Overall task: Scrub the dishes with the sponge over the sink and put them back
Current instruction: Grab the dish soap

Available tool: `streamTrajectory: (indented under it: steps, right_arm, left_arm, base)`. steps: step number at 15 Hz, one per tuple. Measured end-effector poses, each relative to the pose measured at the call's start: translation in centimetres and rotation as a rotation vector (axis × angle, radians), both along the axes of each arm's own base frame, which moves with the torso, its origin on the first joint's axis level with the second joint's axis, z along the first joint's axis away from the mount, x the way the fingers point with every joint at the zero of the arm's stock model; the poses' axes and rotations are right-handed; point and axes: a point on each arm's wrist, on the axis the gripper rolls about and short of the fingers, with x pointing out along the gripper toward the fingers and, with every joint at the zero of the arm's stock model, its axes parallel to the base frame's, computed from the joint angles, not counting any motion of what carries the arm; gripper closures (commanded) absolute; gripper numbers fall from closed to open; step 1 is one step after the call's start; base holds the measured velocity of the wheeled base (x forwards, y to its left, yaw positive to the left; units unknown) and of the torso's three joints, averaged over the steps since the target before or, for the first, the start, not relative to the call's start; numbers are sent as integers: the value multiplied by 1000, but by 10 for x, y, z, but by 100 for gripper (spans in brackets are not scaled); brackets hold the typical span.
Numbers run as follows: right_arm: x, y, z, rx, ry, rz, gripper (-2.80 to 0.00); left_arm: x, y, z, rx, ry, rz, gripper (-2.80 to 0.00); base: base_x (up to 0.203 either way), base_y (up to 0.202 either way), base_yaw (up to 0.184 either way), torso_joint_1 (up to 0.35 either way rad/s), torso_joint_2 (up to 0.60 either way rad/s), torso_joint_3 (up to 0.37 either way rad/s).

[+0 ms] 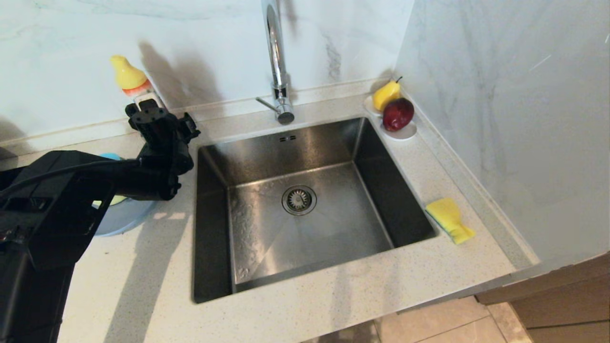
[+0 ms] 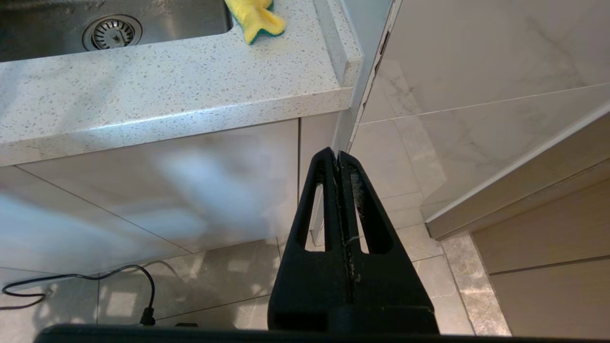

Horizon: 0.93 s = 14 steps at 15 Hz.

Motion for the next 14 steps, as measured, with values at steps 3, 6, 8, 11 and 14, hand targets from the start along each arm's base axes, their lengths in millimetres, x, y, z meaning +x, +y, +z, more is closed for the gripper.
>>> streamTrajectory:
  steps: [3,6,8,11,14]
  right_arm:
    - [0,0,0,0,-1,0,0]
    - [0,0,0,0,-2,0,0]
    - [0,0,0,0,-1,0,0]
    - [0,0,0,0,0,0,0]
    - [0,0,0,0,-2,0,0]
  left_arm:
    - [4,0,0,1,-4,2,0]
    - [5,-1,-1,2,-4,1,0]
    - [6,0,0,0,-11,3,0]
    - [5,0,5,-1,-24,3,0]
    - [2,0,11,-8,-38,21,0]
  base:
    - [0,0,0,0,0,0]
    - [0,0,0,0,0,0]
    - [0,0,0,0,0,0]
    - [0,0,0,0,0,0]
    - [0,0,0,0,0,0]
